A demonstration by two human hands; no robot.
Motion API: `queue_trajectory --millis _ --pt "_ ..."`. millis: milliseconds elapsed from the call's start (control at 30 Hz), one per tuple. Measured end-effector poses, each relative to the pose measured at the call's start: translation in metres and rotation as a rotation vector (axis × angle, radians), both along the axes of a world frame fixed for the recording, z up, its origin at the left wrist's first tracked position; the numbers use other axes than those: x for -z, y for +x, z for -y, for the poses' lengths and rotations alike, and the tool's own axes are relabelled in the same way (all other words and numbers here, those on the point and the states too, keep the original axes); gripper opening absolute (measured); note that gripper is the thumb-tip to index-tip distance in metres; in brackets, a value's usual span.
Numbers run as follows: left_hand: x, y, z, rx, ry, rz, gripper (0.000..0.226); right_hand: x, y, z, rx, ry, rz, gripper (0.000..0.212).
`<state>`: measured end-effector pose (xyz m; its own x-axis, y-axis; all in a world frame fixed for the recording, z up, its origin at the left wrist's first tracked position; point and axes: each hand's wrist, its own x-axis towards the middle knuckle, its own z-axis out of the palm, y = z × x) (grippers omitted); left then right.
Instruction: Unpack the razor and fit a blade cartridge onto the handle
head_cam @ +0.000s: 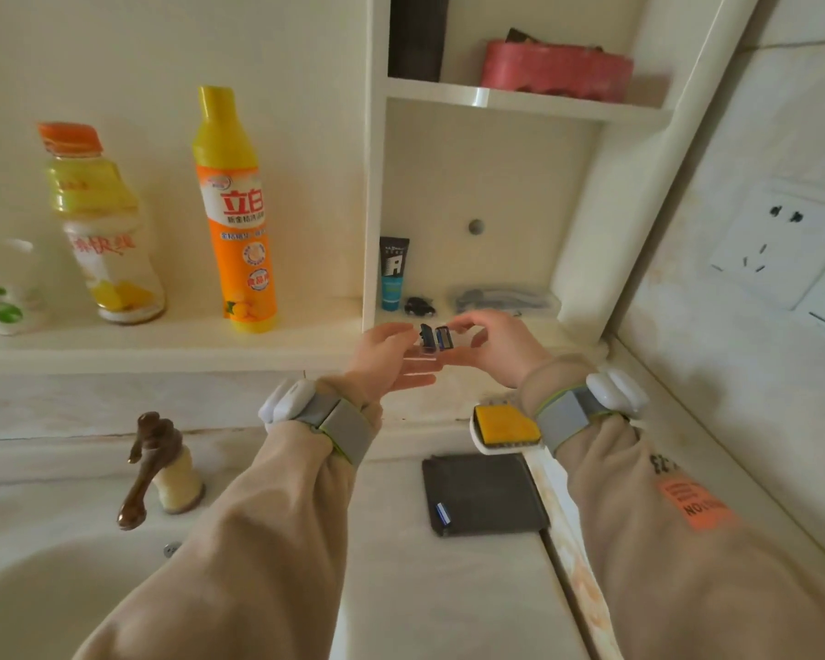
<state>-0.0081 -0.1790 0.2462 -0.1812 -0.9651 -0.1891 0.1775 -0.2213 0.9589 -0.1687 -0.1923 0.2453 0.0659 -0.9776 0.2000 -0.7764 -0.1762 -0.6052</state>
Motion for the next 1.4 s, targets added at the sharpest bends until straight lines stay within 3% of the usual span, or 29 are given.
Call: queue_trajectory --millis 267,767,1033,1400 --pt "0.008 0.01 0.005 0.017 -0.058 0.125 0.037 0.003 0.015 0.017 0.031 0.013 0.053 0.062" --pt "0.013 0.015 0.011 0.027 -0.093 0.172 0.037 0.011 0.021 0.021 0.042 -0.041 0.034 0.043" --pt "0.007 0.011 0.014 0.08 -0.095 0.226 0.039 0.008 0.024 0.024 0.085 -0.016 0.085 0.057" --pt "0.012 0.018 0.015 0.059 -0.071 0.189 0.05 0.01 0.032 0.016 0.092 -0.109 0.005 0.068"
